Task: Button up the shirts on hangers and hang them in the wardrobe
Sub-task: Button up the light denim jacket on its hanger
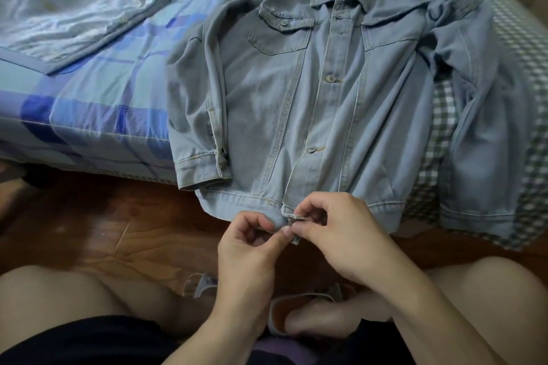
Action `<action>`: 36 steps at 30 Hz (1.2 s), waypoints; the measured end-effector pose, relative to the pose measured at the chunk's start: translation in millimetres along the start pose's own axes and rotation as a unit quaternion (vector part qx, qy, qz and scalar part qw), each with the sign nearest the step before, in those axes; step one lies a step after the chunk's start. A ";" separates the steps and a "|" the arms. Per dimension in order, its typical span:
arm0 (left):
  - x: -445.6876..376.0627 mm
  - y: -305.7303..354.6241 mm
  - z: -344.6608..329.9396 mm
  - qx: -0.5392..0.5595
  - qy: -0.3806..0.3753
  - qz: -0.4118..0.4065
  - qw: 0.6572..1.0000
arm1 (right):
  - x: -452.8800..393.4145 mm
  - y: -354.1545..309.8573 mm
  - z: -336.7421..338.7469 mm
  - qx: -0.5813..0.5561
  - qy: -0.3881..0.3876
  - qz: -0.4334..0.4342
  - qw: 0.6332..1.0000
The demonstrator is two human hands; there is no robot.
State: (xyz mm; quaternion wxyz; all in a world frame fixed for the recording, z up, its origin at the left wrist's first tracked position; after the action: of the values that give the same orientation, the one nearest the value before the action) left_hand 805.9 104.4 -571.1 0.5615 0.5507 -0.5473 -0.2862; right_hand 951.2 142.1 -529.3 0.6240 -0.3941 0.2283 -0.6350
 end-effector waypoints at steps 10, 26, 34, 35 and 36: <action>1.8 4.5 -2.4 0.003 -0.040 0.013 0.999 | -1.3 7.6 2.9 -0.051 -0.016 -0.019 0.998; 6.1 21.1 -4.3 -0.175 0.022 -0.139 0.974 | -6.9 2.3 16.0 -0.207 -0.120 -0.068 0.969; 2.3 19.7 -6.0 -0.137 0.017 -0.084 0.987 | -0.6 1.4 6.8 -0.039 -0.040 0.002 0.998; 1.3 19.4 -5.5 -0.118 0.017 -0.071 0.990 | 0.7 0.8 7.4 -0.040 -0.053 0.000 0.998; 0.2 18.7 -4.8 -0.101 0.017 -0.056 0.993 | 1.8 0.0 7.8 -0.052 -0.069 0.002 0.996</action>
State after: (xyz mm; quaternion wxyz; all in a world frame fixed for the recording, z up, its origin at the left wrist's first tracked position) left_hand 805.1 110.0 -552.7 0.6067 0.5261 -0.4737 -0.3616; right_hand 957.5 142.0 -524.3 0.6180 -0.4684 0.2181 -0.5926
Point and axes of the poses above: each hand's wrist, its own x-axis away from the middle knuckle, its own z-axis out of the back of the hand, y = z × x, the point moved 3 cm from there along -x, towards the middle knuckle, and after that the axes turned 3 degrees about -x, right-handed, at the moved point
